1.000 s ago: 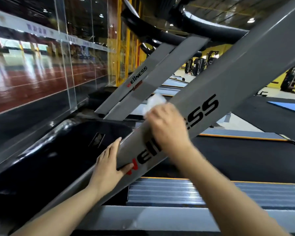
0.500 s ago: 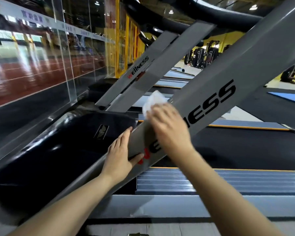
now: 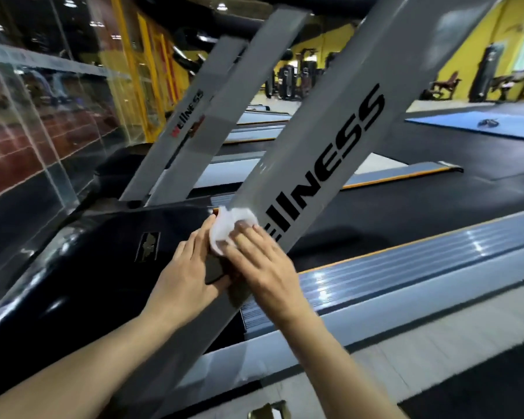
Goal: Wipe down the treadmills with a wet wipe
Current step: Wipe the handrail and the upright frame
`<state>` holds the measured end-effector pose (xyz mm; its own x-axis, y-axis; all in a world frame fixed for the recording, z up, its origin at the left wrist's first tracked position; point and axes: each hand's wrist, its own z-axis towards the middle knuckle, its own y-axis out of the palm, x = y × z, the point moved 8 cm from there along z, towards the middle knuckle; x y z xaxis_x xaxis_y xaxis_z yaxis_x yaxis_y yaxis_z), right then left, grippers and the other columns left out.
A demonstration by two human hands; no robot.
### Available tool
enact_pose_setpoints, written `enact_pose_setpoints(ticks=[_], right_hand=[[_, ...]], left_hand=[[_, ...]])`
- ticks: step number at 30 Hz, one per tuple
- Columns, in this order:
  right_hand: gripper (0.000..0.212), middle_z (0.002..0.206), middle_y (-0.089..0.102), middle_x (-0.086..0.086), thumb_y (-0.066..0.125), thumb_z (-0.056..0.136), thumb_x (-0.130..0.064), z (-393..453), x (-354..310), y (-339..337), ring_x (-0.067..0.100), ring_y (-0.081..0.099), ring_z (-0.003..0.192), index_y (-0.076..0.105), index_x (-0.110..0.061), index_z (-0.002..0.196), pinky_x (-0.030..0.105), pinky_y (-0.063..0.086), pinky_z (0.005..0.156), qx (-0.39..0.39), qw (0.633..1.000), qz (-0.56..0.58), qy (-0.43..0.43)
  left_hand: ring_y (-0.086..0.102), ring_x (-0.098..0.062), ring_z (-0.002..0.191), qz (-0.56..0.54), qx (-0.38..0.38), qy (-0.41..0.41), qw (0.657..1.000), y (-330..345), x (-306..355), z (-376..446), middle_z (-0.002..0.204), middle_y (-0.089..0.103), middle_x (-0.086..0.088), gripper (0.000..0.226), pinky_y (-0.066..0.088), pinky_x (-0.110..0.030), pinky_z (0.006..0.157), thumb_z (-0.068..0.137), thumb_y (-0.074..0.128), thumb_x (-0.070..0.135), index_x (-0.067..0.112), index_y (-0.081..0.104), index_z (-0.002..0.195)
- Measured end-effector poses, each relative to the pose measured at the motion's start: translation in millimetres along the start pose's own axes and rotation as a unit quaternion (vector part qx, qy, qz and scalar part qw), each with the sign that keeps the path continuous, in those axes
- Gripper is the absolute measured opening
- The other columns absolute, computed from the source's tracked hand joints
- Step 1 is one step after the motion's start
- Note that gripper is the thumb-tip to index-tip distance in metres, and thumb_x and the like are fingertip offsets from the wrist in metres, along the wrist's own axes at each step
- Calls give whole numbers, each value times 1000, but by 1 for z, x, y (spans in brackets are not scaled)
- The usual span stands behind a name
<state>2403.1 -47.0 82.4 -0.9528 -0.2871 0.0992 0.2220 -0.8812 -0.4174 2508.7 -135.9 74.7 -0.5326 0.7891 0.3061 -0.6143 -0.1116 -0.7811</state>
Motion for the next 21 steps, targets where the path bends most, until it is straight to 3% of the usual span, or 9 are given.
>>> enact_pose_setpoints(ticks=[5, 8, 10, 12, 17, 21], right_hand=[[42, 144, 52, 21, 30, 106, -3, 47, 52, -50, 35, 39, 143, 56, 0, 138, 47, 34, 118, 154, 964, -71, 204], [36, 143, 52, 22, 42, 104, -2, 24, 18, -19, 37, 42, 142, 57, -1, 137, 48, 38, 116, 177, 947, -42, 264], [35, 132, 58, 21, 59, 99, -1, -13, -22, 19, 37, 53, 130, 60, 1, 134, 52, 46, 105, 142, 946, -8, 292], [36, 132, 58, 15, 63, 99, -7, -36, -51, 41, 32, 55, 127, 60, -2, 135, 49, 49, 100, 104, 942, 16, 318], [48, 151, 43, 13, 42, 97, -1, -5, 6, -1, 18, 34, 146, 47, -7, 145, 28, 30, 119, 204, 888, 7, 412], [69, 153, 45, 9, 40, 86, 11, 21, 87, -52, 22, 38, 145, 43, -13, 151, 33, 32, 119, 280, 824, 33, 492]], left_hand=[[41, -31, 140, -28, -4, 26, 999, 2, -2, 2, 158, 34, -9, 113, 50, -52, 100, 80, 73, 57, 25, 1, 161], [40, -33, 141, -40, 1, 42, 998, 2, -4, 1, 157, 36, -13, 117, 51, -52, 98, 77, 84, 37, 20, 6, 162], [37, -31, 143, -48, 9, 72, 996, 3, -4, 0, 159, 34, -13, 112, 51, -52, 102, 76, 78, 14, 18, 7, 162], [37, -30, 142, -55, 15, 89, 994, 4, -6, -1, 158, 35, -13, 108, 50, -50, 101, 78, 72, 2, 19, 7, 162], [56, -44, 124, -5, 17, 94, 995, 9, -6, 1, 144, 47, -25, 119, 59, -53, 82, 67, 91, 26, 4, 18, 159], [60, -47, 117, 6, 2, 80, 997, 4, 1, 2, 139, 51, -29, 108, 60, -54, 72, 78, 79, 46, 1, 22, 158]])
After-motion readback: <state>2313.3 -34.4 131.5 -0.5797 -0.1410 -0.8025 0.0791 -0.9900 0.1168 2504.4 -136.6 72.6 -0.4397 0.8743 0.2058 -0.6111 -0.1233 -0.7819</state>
